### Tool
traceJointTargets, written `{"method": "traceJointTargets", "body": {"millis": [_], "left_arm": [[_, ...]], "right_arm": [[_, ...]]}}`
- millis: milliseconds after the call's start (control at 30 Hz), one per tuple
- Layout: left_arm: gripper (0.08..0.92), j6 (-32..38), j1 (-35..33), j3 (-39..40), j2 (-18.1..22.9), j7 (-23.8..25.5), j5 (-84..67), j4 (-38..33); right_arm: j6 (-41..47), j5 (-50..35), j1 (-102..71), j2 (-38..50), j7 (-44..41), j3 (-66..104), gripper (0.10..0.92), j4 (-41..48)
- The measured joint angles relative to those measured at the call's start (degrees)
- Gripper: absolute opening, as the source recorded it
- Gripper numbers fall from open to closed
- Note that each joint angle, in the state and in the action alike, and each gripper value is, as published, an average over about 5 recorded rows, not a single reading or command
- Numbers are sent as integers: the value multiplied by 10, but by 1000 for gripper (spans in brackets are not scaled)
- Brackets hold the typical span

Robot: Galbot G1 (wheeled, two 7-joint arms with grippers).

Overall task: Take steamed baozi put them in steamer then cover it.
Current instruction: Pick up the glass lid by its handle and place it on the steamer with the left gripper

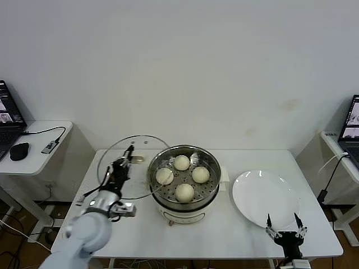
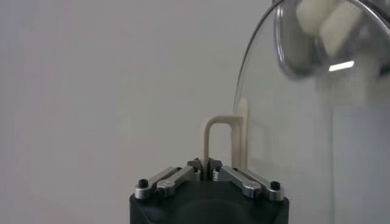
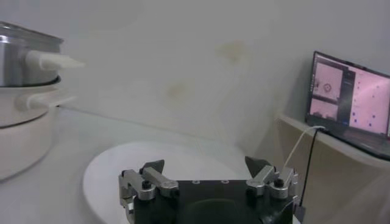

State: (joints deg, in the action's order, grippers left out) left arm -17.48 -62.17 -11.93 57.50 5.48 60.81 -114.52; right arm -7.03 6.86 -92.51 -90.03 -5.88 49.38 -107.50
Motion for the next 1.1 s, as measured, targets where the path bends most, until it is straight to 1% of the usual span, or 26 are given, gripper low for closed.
{"method": "traceJointTargets", "body": {"millis": [300, 533, 700, 867, 1100], "left_arm": [[138, -46, 65, 79, 70, 48, 62, 31], [138, -64, 86, 116, 127, 75, 109, 61], [138, -71, 95, 134, 160, 86, 136, 80], [138, -74, 100, 148, 188, 93, 157, 97], [138, -76, 100, 156, 209, 100, 178, 110]], "right_arm": [[6, 24, 9, -2, 6, -6, 823, 12], [8, 35, 13, -3, 7, -7, 823, 20], [7, 40, 14, -3, 7, -8, 823, 26], [6, 43, 14, -3, 7, -9, 823, 29], [4, 44, 15, -3, 7, -10, 823, 35]]}}
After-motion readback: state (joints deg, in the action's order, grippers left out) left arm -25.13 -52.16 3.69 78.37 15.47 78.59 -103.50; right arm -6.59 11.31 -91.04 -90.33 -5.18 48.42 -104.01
